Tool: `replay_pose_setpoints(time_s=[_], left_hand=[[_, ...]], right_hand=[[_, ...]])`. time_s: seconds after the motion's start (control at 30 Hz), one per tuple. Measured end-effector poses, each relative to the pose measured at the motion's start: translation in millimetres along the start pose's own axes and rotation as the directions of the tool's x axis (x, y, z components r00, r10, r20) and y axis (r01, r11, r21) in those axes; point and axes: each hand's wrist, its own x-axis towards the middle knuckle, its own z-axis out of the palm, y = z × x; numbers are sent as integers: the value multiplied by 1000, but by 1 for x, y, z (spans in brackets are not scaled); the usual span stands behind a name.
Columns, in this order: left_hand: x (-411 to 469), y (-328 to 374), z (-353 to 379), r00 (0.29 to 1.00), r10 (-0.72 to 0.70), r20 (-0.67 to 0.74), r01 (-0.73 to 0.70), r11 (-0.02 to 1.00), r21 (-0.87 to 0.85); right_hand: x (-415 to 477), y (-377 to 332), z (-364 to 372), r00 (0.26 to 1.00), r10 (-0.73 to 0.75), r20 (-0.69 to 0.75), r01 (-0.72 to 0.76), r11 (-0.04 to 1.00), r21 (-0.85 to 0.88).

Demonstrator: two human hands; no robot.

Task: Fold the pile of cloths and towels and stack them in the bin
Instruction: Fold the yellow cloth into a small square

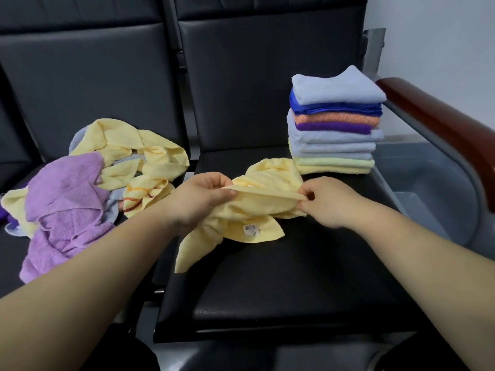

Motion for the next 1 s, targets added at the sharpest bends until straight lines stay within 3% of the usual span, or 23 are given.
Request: replay_pose_setpoints(time_s=[0.13, 0.27, 0.37, 0.47, 0.53, 0.67, 0.73, 0.8, 0.9, 1.0], left_hand=[[5, -7, -4, 992, -58, -115, 62, 998, 31], [11, -8, -5, 975, -187, -116, 169, 974, -150], [16, -10, -5, 956, -206, -207, 163, 964, -209], [19, -19, -9, 929, -203, -308, 184, 979, -90], [19, -24, -13, 910, -175, -376, 217, 973, 72], [10, -17, -16, 882, 93, -462, 114, 909, 400], [2, -10, -16, 911, 230, -343, -25, 859, 511], [-5, -7, -13, 965, 241, -104, -156, 844, 514], [-12, -10, -7, 979, 100, 175, -191, 740, 645], [-10, -16, -7, 973, -74, 220, -130, 614, 779]], right_hand=[[1, -2, 1, 1000, 2, 3, -3, 988, 153], [-2, -13, 8, 988, 70, -138, -46, 984, 171], [-7, -28, 19, 993, -35, -117, 52, 987, 150], [-13, -38, 38, 979, -160, 129, 143, 981, 134], [-11, -40, 51, 948, -224, 225, 226, 974, 19], [-4, -47, 68, 941, -259, 220, 292, 947, -134], [-3, -49, 72, 944, -265, 195, 294, 946, -140], [-1, -50, 71, 940, -276, 199, 307, 940, -149], [2, -49, 58, 958, -221, 182, 228, 974, -14], [6, -44, 42, 983, -132, 124, 100, 966, 240]])
